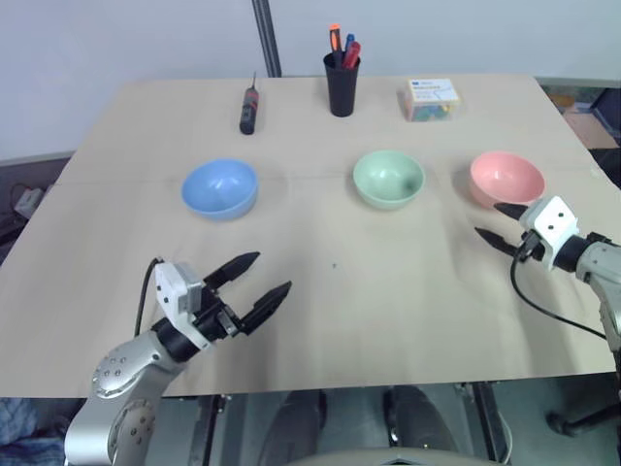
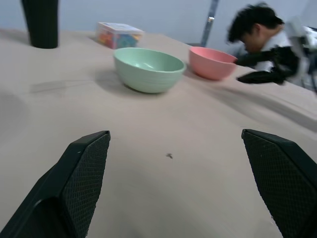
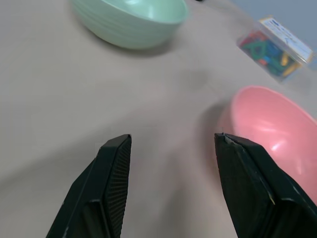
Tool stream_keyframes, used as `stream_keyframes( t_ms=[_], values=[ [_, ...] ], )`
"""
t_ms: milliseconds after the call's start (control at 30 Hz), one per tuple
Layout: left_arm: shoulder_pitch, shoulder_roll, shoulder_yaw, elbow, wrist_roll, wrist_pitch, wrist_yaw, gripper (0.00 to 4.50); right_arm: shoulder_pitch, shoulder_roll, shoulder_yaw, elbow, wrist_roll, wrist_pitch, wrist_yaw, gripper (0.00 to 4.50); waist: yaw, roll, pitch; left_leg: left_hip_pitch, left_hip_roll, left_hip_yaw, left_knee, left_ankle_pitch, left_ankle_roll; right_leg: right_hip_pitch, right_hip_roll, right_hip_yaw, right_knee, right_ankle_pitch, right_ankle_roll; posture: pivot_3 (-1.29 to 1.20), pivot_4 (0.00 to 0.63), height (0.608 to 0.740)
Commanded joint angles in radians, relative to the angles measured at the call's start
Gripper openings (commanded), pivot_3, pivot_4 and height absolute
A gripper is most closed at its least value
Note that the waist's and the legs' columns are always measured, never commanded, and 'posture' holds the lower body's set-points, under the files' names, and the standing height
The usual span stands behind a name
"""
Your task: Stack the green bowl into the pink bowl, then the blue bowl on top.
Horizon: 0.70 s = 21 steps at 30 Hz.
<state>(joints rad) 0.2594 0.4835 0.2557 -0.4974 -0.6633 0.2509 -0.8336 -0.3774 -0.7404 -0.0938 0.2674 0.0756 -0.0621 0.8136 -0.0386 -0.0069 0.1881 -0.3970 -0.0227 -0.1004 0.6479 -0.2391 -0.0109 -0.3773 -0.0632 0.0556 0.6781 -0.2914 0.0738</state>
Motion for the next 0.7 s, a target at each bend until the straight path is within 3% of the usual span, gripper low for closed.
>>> stream_keyframes(
  t_ms=[33, 233, 433, 533, 567, 700],
  values=[
    [-0.012, 0.013, -0.011, -0.040, -0.022, -0.011, -0.020, 4.50, -0.113, -0.014, 0.036, 0.118, -0.068, -0.076, -0.022, 2.82, -0.001, 0.000, 0.000, 0.000, 0.000, 0.000, 0.000, 0.000, 0.000, 0.000, 0.000, 0.000, 0.000, 0.000, 0.000, 0.00, 0.150, 0.740],
    [-0.024, 0.017, -0.022, -0.035, -0.017, -0.012, -0.019, 4.50, -0.329, 0.000, 0.129, 0.365, -0.166, -0.129, -0.025, 2.82, -0.003, 0.000, 0.000, 0.000, 0.000, 0.001, 0.000, 0.000, 0.000, -0.001, 0.000, 0.001, 0.000, 0.000, 0.000, 0.00, 0.150, 0.740],
    [-0.017, 0.009, -0.032, -0.048, -0.013, -0.017, -0.008, 4.50, -0.453, 0.022, 0.190, 0.556, -0.223, -0.105, -0.017, 2.82, -0.002, 0.000, 0.000, -0.001, 0.000, 0.000, 0.000, 0.000, 0.000, -0.001, 0.000, 0.000, -0.001, 0.000, 0.000, 0.00, 0.150, 0.740],
    [-0.008, 0.007, -0.033, -0.058, -0.016, -0.017, -0.004, 4.50, -0.492, 0.034, 0.204, 0.613, -0.231, -0.129, -0.006, 2.16, -0.003, 0.000, 0.000, -0.001, 0.000, 0.001, -0.001, 0.000, 0.000, -0.002, 0.000, 0.001, -0.001, 0.000, 0.000, 0.00, 0.150, 0.740],
    [-0.005, 0.006, -0.033, -0.060, -0.018, -0.017, -0.003, 4.50, -0.499, 0.037, 0.205, 0.625, -0.231, -0.132, -0.001, 1.60, -0.003, 0.000, 0.000, -0.001, 0.000, 0.001, -0.001, 0.000, 0.000, -0.002, 0.000, 0.001, 0.000, 0.000, 0.000, 0.00, 0.150, 0.740],
    [0.010, 0.006, -0.031, -0.069, -0.019, -0.019, -0.004, 4.50, -0.509, 0.032, 0.211, 0.647, -0.237, -0.154, 0.009, 0.36, -0.003, 0.000, 0.000, -0.001, 0.000, 0.001, -0.001, 0.000, 0.000, -0.002, 0.000, 0.001, 0.000, 0.000, 0.000, 0.00, 0.150, 0.740]
  ],
)
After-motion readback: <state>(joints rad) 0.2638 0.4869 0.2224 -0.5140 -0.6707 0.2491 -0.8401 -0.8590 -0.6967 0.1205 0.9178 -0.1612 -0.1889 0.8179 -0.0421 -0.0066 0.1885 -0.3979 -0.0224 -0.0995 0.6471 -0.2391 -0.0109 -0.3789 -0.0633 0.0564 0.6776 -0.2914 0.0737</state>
